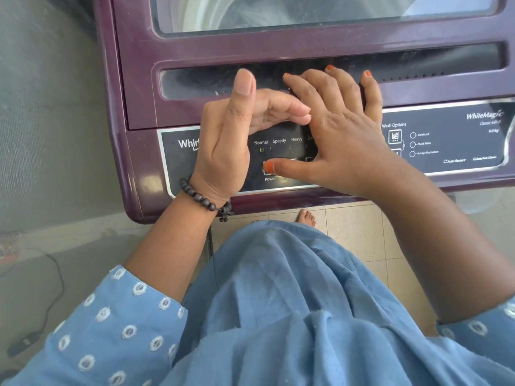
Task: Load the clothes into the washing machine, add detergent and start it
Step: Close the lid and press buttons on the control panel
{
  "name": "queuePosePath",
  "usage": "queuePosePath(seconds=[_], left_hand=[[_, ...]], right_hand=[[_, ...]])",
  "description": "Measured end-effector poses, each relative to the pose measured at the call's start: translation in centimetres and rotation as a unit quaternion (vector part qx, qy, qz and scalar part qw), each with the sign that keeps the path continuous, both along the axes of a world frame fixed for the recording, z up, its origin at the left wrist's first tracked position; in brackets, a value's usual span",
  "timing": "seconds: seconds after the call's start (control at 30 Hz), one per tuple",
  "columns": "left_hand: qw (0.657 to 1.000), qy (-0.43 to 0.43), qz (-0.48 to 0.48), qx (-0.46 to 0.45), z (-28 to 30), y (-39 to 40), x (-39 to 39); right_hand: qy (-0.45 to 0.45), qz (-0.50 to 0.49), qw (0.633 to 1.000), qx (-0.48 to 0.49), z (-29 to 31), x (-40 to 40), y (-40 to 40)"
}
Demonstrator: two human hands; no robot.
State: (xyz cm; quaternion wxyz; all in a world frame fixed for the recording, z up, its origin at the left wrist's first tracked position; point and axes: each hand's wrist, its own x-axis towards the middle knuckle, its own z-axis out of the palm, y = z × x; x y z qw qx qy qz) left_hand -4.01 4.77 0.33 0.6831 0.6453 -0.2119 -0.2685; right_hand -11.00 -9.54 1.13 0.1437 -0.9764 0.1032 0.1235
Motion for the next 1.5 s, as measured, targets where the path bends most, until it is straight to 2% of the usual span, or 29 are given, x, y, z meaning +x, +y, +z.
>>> queuePosePath(seconds=[0.3, 0.73, 1.13, 1.5], left_hand=[[1.0, -0.009, 0.002, -0.003, 0.0, 0.1, -0.4], [1.0, -0.019, 0.004, -0.003, 0.1, 0.3, -0.4], [0.999, -0.033, -0.002, 0.003, 0.3, 0.4, 0.1], [0.999, -0.037, -0.002, 0.005, 0.4, 0.3, 0.2]], right_hand=[[-0.003, 0.007, 1.0, 0.005, 0.1, -0.4, 0.0], [0.052, 0.053, 0.997, 0.021, 0.8, -0.1, -0.6], [0.061, 0.059, 0.992, 0.091, 1.5, 0.5, -1.3], [0.062, 0.057, 0.99, 0.113, 2.0, 0.6, -1.6]])
